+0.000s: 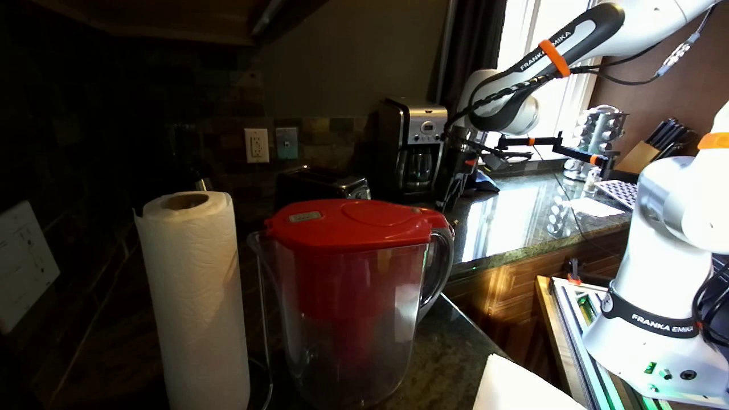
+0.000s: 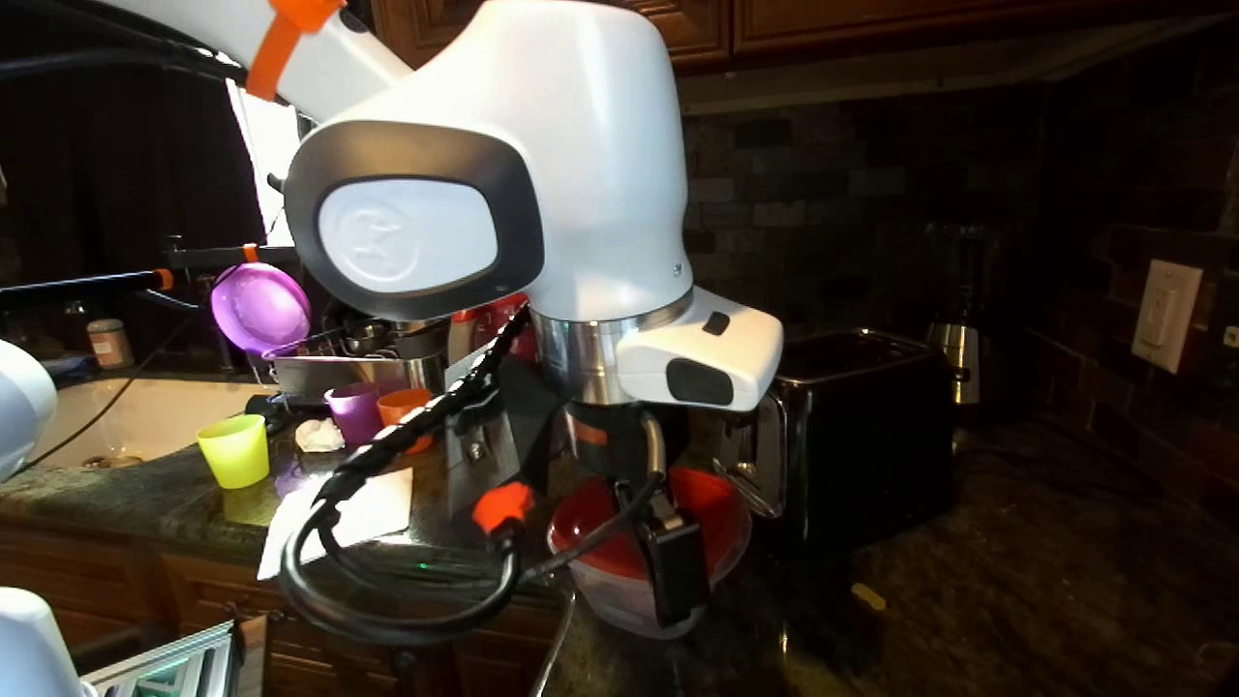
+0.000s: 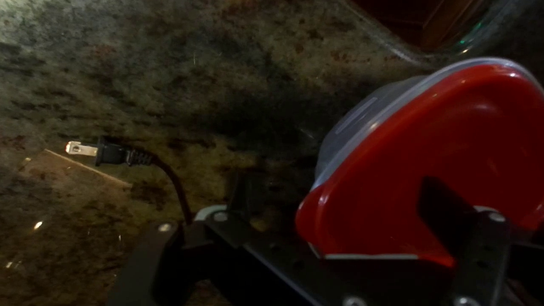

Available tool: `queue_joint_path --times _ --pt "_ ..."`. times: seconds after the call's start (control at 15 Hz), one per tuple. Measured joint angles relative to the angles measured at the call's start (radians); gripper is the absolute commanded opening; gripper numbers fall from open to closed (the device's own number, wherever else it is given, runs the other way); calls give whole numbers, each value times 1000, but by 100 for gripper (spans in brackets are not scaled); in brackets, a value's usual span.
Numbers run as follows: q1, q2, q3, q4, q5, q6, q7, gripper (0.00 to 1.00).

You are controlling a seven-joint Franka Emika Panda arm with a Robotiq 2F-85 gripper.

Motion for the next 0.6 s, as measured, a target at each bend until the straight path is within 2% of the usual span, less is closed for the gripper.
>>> queue_joint_path --times 0.6 --pt "28 115 0 59 139 31 -66 100"
